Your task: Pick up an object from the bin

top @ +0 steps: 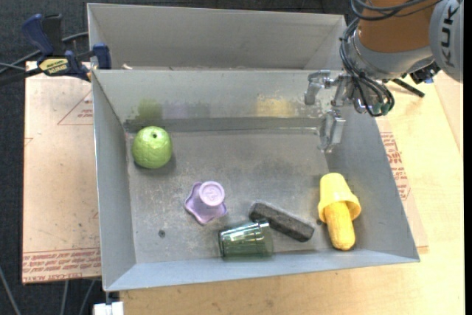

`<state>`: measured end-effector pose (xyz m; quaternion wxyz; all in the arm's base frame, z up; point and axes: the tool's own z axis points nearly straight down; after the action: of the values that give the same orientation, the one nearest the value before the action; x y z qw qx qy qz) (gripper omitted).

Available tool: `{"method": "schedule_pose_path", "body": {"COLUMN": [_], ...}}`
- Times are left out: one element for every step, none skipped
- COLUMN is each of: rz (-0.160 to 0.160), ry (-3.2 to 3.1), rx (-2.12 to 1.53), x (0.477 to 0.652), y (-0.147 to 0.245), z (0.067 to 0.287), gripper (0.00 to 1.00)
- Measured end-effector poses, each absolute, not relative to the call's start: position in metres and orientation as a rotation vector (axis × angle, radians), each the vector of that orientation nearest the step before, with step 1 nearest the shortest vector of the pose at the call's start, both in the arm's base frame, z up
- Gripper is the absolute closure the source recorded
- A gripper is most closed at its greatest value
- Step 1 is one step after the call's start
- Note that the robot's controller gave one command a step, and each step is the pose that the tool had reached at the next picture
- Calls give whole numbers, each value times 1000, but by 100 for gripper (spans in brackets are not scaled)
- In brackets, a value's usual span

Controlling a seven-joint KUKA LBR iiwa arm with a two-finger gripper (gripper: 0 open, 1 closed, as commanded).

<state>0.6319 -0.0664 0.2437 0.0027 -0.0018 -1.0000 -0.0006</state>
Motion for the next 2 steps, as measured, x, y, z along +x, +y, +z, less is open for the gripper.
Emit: {"method": "schedule_pose_path", "body": {"rz": [-1, 0], "ry": [-3144, -3147], "rx": [-4, 53], "x": [633, 615], "y": [-66, -75], "z": [249, 197], "gripper": [0, 0]}}
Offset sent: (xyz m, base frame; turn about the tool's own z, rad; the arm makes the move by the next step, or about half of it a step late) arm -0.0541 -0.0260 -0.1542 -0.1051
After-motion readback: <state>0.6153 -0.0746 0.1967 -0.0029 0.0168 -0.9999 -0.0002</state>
